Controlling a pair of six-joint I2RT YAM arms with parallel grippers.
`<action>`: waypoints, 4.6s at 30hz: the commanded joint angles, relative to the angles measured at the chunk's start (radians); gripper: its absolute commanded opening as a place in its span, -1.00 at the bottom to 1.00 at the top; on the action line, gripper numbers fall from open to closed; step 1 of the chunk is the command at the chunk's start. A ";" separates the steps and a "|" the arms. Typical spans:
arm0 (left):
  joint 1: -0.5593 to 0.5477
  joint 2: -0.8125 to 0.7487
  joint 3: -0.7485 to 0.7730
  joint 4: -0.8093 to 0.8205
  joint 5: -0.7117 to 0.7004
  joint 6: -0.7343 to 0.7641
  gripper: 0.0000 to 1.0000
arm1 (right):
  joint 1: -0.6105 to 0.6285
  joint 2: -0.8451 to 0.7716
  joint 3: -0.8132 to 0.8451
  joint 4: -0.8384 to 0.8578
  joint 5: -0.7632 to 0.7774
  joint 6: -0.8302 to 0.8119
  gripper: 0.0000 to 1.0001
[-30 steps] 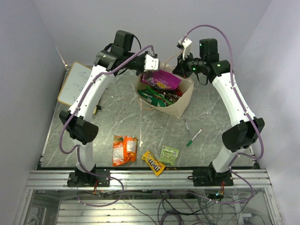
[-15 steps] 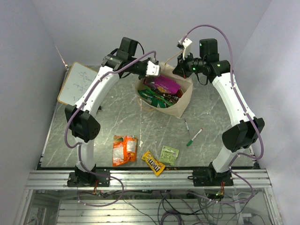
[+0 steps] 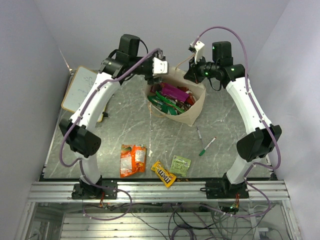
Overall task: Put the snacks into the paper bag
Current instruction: Place the snack in the paper bag, then pick up the snack from the center of the board, then place the snack in the paper bag.
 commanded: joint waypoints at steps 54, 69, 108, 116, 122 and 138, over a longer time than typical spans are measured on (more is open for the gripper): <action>-0.383 -0.354 -0.268 -0.346 -0.420 -0.098 0.54 | -0.112 0.092 0.085 0.165 0.109 0.246 -1.00; -0.711 -0.295 -0.927 -0.146 -0.447 -0.064 0.69 | -0.112 0.032 0.017 0.171 0.074 0.229 -1.00; -0.777 -0.293 -0.910 -0.157 -0.647 -0.053 -0.04 | -0.112 0.012 -0.041 0.180 -0.020 0.214 -1.00; -0.750 -0.306 -0.560 -0.329 -0.642 -0.064 -0.04 | -0.096 0.007 -0.043 0.166 -0.087 0.178 -1.00; -0.703 -0.279 -0.331 -0.359 -0.678 -0.043 -0.07 | -0.077 0.008 -0.034 0.155 -0.092 0.168 -1.00; -0.498 -0.223 -0.073 -0.065 -0.703 -0.239 -0.04 | -0.046 -0.010 -0.056 0.142 -0.101 0.134 -1.00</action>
